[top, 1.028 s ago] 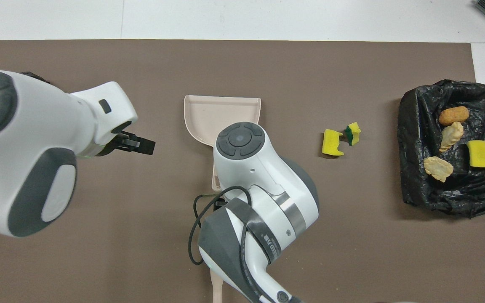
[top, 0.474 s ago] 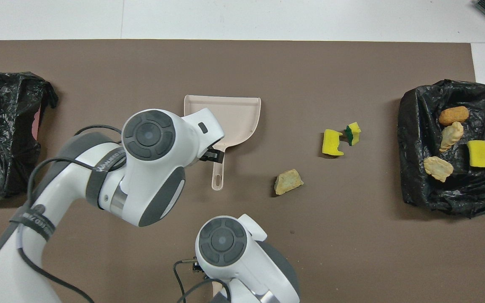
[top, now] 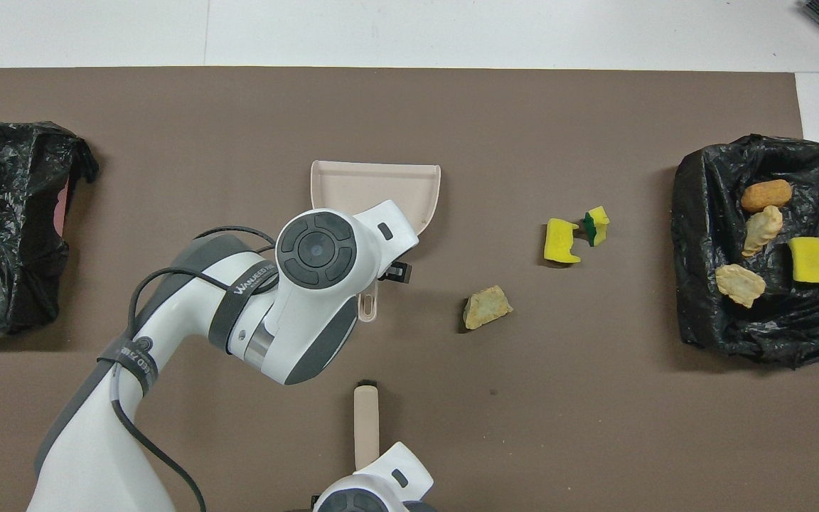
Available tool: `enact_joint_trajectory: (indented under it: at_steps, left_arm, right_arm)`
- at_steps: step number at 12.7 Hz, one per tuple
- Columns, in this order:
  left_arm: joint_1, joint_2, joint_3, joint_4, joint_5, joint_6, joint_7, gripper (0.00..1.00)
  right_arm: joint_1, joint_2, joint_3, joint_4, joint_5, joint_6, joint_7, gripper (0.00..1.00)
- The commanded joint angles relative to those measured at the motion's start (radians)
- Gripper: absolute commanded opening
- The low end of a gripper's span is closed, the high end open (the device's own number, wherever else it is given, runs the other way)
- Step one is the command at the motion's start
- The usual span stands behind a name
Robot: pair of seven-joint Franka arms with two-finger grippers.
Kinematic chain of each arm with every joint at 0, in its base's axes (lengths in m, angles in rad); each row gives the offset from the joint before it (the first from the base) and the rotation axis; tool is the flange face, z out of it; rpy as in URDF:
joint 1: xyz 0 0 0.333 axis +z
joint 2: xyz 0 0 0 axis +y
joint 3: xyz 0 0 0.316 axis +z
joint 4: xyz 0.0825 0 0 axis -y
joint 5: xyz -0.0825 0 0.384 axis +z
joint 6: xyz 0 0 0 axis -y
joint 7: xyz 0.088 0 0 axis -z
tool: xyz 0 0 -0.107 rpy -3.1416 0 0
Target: Sweep and dump trash in bin
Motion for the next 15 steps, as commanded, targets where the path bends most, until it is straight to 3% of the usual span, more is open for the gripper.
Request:
enact_joint_trajectory:
  at_steps: [1,4,6,7,9,10,11,12,13,15]
  left_arm:
    - [-0.002,-0.002,0.012,-0.027,-0.006,0.023,-0.009,1.00]
    - [-0.012,0.035,0.010,-0.033,-0.009,0.039,-0.016,1.00]
    - [-0.013,0.035,0.010,-0.032,-0.010,0.042,-0.014,1.00]
    - [-0.013,0.035,0.010,-0.032,-0.010,0.037,-0.014,0.82]
    - [-0.013,0.037,0.010,-0.025,-0.009,0.039,-0.010,0.33]
    - [-0.013,0.037,0.012,-0.024,-0.003,0.034,0.007,0.03]
    - [-0.012,0.037,0.012,-0.021,0.004,0.037,0.020,0.00]
    - [-0.007,0.034,0.012,-0.016,0.005,0.039,0.049,0.00]
    - [0.004,0.028,0.012,-0.018,0.004,0.033,0.093,0.00]
    - [0.017,-0.011,0.022,-0.021,0.007,0.005,0.243,0.00]
  right_arm:
    - [0.004,-0.024,-0.005,-0.061,0.013,0.058,0.011,0.85]
    - [0.004,-0.016,-0.005,-0.065,0.010,0.081,0.011,0.63]
    - [0.004,-0.016,-0.004,-0.065,0.010,0.087,0.011,0.63]
    - [0.012,-0.012,-0.004,-0.065,0.010,0.088,0.011,0.63]
    - [0.023,0.004,-0.004,-0.065,0.010,0.099,0.009,0.63]
    - [0.023,0.005,-0.004,-0.065,0.010,0.096,0.008,0.55]
    - [0.023,0.007,-0.004,-0.061,0.010,0.093,0.009,0.41]
    - [0.024,0.017,-0.005,-0.037,0.007,0.063,0.006,0.17]
    - [0.018,0.022,-0.005,-0.028,0.007,0.032,0.012,0.00]
    - [0.015,0.022,-0.007,-0.025,0.007,0.030,0.032,0.00]
